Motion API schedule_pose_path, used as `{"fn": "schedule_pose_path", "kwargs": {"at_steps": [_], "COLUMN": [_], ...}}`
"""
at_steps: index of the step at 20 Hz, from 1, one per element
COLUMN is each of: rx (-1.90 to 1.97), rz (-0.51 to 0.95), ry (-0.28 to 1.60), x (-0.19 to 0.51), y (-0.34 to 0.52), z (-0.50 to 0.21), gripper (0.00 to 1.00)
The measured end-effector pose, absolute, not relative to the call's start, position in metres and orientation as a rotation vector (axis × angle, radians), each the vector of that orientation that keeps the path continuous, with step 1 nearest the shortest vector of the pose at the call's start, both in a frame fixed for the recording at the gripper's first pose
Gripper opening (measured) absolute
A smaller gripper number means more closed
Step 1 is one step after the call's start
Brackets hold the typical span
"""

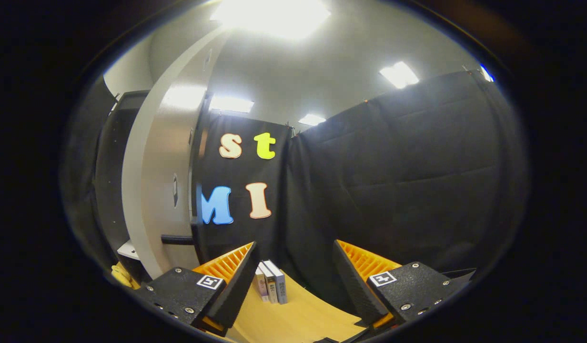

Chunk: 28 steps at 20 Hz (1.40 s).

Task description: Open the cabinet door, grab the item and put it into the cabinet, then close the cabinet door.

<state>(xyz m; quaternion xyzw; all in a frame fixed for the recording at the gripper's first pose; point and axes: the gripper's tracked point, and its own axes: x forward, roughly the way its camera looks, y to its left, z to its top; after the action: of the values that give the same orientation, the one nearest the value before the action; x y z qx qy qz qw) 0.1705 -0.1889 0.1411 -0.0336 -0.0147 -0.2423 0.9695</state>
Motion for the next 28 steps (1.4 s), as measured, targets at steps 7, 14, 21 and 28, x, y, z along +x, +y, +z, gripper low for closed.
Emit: {"fn": "schedule_pose_path", "kwargs": {"at_steps": [7, 14, 21, 28], "rx": [-0.078, -0.098, -0.086, -0.058], "rz": [-0.478, -0.387, -0.237, -0.156], "ry": [-0.065, -0.086, -0.104, -0.092], "x": [0.164, 0.162, 0.178, 0.204], "y": [-0.161, -0.104, -0.036, 0.013], "z": [0.141, 0.144, 0.142, 0.134], "gripper": [0.9, 0.9, 0.9, 0.9]}}
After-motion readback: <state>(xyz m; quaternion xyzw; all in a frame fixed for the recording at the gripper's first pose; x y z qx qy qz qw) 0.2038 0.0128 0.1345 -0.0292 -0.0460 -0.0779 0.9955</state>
